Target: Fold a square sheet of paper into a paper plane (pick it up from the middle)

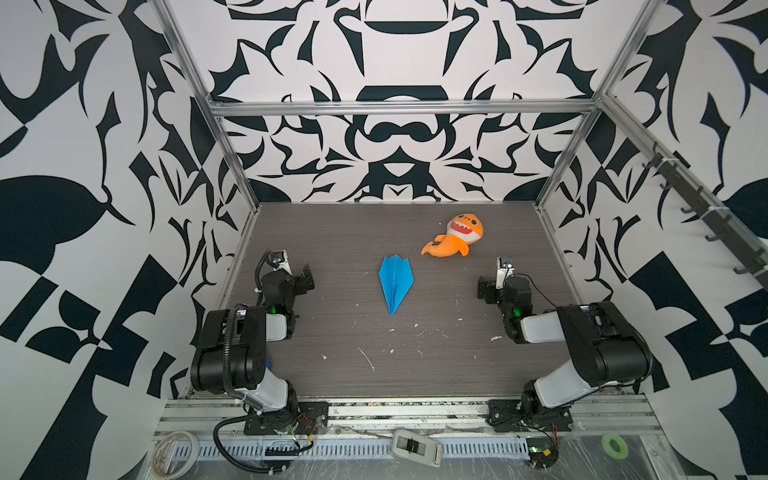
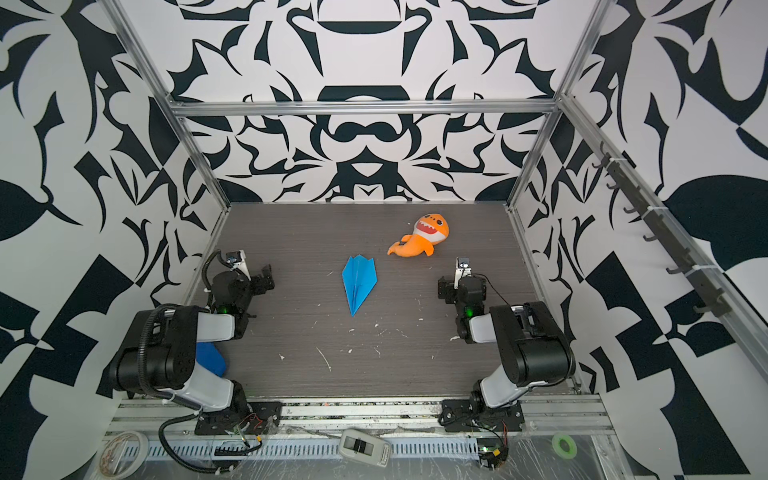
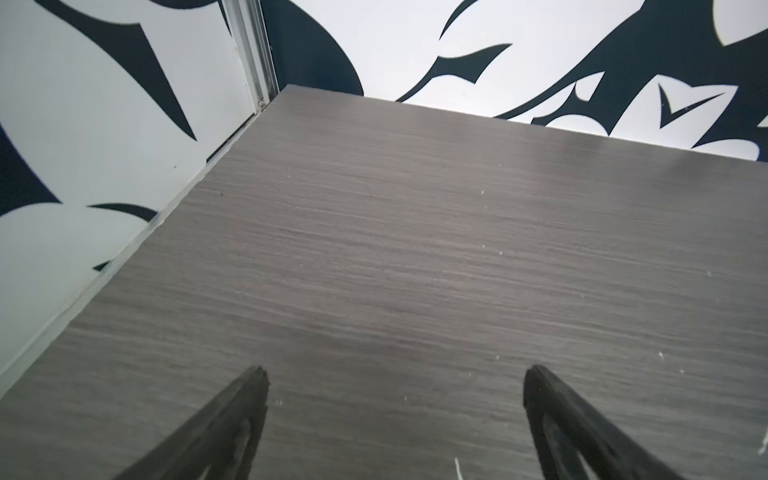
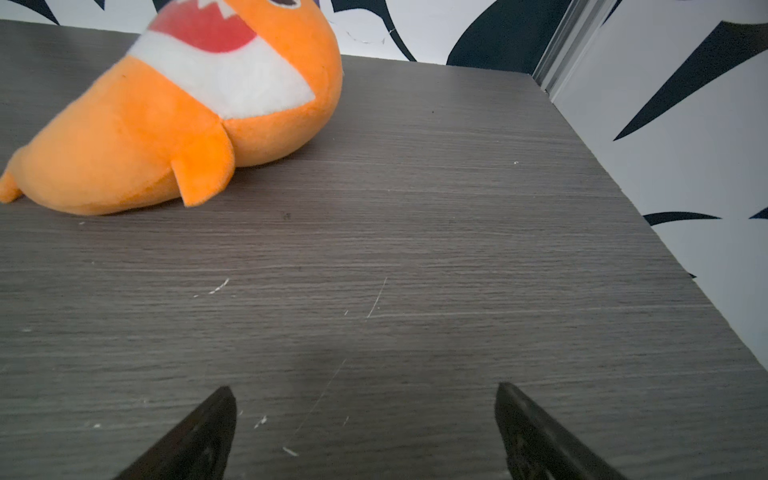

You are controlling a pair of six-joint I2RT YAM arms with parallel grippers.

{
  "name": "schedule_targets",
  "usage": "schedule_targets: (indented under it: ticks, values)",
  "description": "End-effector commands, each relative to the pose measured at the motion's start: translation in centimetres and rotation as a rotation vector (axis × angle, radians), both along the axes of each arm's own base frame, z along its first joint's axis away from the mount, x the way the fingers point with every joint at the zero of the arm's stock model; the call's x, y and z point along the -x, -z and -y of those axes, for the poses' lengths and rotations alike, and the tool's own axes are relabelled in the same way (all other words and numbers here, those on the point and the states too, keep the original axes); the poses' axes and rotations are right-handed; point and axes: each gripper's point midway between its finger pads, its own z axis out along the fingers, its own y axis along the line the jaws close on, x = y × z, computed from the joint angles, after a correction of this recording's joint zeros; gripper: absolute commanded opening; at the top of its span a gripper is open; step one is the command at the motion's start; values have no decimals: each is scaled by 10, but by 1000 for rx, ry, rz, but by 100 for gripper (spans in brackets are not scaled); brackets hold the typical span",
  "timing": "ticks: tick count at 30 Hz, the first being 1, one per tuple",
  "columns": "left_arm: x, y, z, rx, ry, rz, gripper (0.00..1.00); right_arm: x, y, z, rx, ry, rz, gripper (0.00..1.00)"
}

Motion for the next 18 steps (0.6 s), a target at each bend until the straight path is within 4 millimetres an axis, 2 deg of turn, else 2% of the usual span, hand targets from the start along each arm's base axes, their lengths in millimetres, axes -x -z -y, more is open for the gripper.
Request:
schedule_targets:
  ticks: [1,18]
  values:
    - [1,5,1,0,15,-26,99,-10,-19,1,-9,7,66,100]
    - [1,5,0,6,3,-28,100,-10,-20,1,-31,0,73,99]
